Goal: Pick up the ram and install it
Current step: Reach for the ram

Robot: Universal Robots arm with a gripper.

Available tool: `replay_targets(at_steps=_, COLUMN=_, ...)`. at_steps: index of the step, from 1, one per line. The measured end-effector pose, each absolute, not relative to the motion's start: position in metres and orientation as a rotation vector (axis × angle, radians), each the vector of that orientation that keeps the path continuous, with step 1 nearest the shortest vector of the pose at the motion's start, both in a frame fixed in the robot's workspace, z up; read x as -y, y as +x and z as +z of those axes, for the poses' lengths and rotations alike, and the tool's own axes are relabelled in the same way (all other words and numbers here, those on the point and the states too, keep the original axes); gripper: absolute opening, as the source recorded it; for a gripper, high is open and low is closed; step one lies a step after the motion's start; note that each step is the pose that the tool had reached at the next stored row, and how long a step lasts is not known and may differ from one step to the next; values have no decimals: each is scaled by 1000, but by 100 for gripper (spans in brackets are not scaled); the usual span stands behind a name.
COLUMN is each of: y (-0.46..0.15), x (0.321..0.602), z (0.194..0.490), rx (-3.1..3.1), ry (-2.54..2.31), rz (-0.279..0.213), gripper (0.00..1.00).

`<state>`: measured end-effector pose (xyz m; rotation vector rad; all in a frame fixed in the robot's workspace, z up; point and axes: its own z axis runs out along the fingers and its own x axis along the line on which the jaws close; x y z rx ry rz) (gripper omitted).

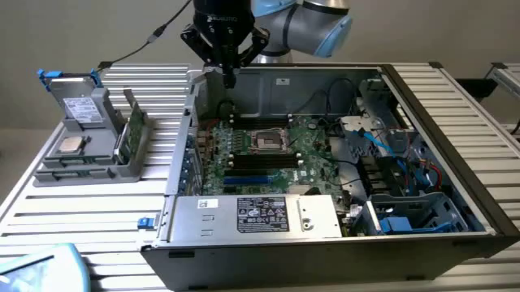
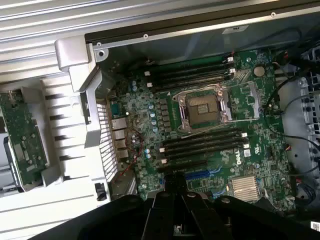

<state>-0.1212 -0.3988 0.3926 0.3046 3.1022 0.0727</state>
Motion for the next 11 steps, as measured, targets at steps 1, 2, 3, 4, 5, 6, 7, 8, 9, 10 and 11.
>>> replay_targets(at_steps=1, y=-121, x=399, z=393, rx=-3102, ry=305, rz=73, gripper=11)
replay_targets(at_steps=2, y=-121, x=399, z=393, rx=-3102, ry=306, rz=73, gripper=11)
replay_targets(at_steps=3, y=-121, x=399, z=393, rx=-3102, ry=306, rz=73, gripper=11)
replay_targets(at_steps=4, y=-121, x=399, z=393, rx=-3102, ry=307, rz=73, gripper=11)
replay_targets(at_steps=5, y=-121, x=399, z=393, rx=-3102, ry=308, rz=73, gripper=11)
replay_targets(at_steps=6, y=-121, x=399, z=393, rx=-3102, ry=308, rz=73, gripper=11)
replay_targets(at_steps=7, y=-121, x=399, z=393, rx=-3102, ry=309, rz=73, gripper=11)
replay_targets(at_steps=8, y=-121, x=399, z=393, rx=-3102, ry=309, rz=73, gripper=11)
replay_targets(at_steps=9, y=-122, x=399, z=393, rx=-3101, ry=309, rz=73, gripper=11)
replay_targets(at_steps=10, y=-124, x=399, z=393, rx=-3102, ry=310, rz=73, gripper=11)
replay_targets(at_steps=11, y=-127, x=399, z=393, rx=-3102, ry=309, rz=73, gripper=11)
